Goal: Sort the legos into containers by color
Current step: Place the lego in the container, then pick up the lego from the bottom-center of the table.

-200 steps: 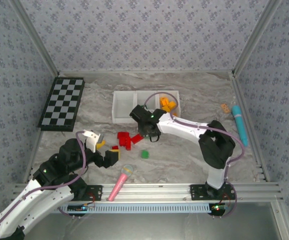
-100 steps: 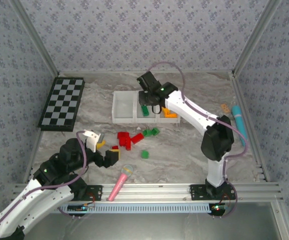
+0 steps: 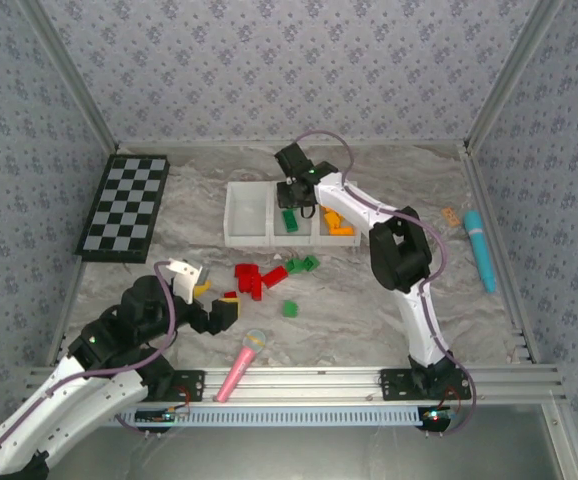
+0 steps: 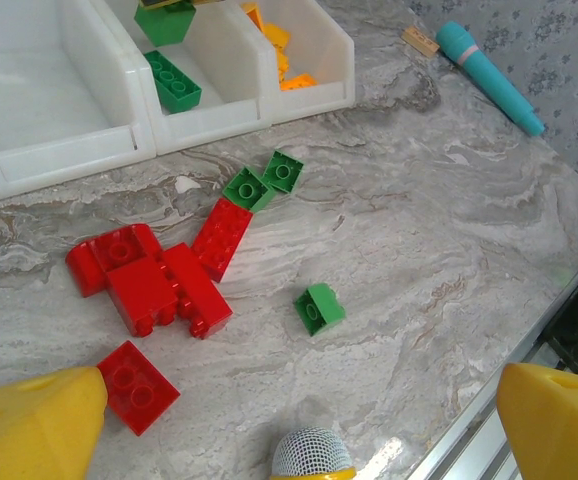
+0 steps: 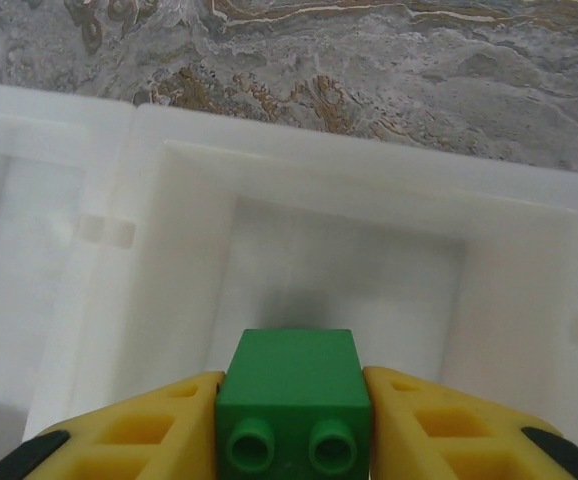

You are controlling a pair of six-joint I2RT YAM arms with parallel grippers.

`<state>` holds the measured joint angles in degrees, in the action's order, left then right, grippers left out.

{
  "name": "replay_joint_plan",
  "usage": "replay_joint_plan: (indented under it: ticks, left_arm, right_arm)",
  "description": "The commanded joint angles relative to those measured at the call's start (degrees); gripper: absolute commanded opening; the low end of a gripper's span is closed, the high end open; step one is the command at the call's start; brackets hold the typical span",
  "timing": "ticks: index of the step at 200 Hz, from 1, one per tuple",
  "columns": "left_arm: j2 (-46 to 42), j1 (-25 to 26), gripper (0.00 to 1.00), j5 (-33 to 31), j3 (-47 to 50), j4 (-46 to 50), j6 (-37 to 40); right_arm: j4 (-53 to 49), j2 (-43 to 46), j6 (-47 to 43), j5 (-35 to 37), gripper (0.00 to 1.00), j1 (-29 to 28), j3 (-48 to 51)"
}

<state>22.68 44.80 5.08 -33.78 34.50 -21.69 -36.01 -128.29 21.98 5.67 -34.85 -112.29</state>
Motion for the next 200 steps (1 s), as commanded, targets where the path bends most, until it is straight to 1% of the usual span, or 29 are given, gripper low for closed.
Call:
replay_joint_plan:
  ticks: [1, 7, 23, 53, 78, 99, 117, 126, 147, 155, 168, 186, 200]
  left_arm:
    - [0.3, 0.4, 1.0, -0.6, -0.6, -0.4, -0.5]
    - [0.3, 0.4, 1.0, -0.6, -0.6, -0.3, -0.5]
    - [0.6, 0.4, 1.0, -0.6, -0.6, -0.3, -0.5]
    - [0.9, 0.4, 1.0, -0.6, -0.6, -0.2, -0.5]
    - [1.0, 0.5, 1.0, -0.6, -0.7, -0.3, -0.5]
    - [1.1, 0.4, 1.0, -0.6, -0.7, -0.2, -0.5]
    - [1.2, 0.4, 1.0, -0.6, -0.7, -0.2, -0.5]
    - [1.3, 0.4, 1.0, -0.7, -0.7, -0.3, -0.5]
    - [1.6, 0.4, 1.0, -0.7, -0.7, -0.2, -0.5]
    - [1.7, 0.5, 1.0, -0.6, -0.7, -0.2, -0.5]
    - [1.9, 0.4, 1.0, -0.6, -0.6, -0.1, -0.5]
    - [2.2, 0.4, 1.0, -0.6, -0.8, -0.1, -0.5]
    - [2.2, 0.4, 1.0, -0.6, -0.8, -0.1, -0.5]
  right_arm:
    - [1.3, -1.6, -1.7, -1.5, 0.44, 0.1, -3.3]
    - [3.2, -1.7, -2.0, -1.5, 0.46, 0.1, -3.3]
    - [3.8, -1.5, -2.3, -1.8, 0.52, 0.1, -3.4]
    - [3.8, 0.7, -3.0, -1.8, 0.58, -0.1, -1.9]
    - [3.8, 4.9, -3.1, -1.9, 0.6, -0.3, 1.7]
    - [3.7, 10.2, -2.5, -1.9, 0.64, -0.7, 6.7]
    - [4.4, 15.8, -1.6, -1.5, 0.69, -1.4, 13.1]
    - [5.5, 18.7, -0.9, -1.2, 0.73, -1.8, 16.9]
    - [7.5, 25.5, 1.7, -0.5, 0.88, -2.5, 25.4]
    - [7.9, 27.4, 2.6, -0.4, 0.91, -2.8, 28.0]
    - [8.4, 30.2, 3.2, -0.4, 0.93, -3.2, 31.8]
    - [9.1, 33.3, 0.3, -0.4, 0.97, -3.6, 36.5]
    - [9.4, 35.5, -5.9, -0.5, 0.97, -3.8, 39.8]
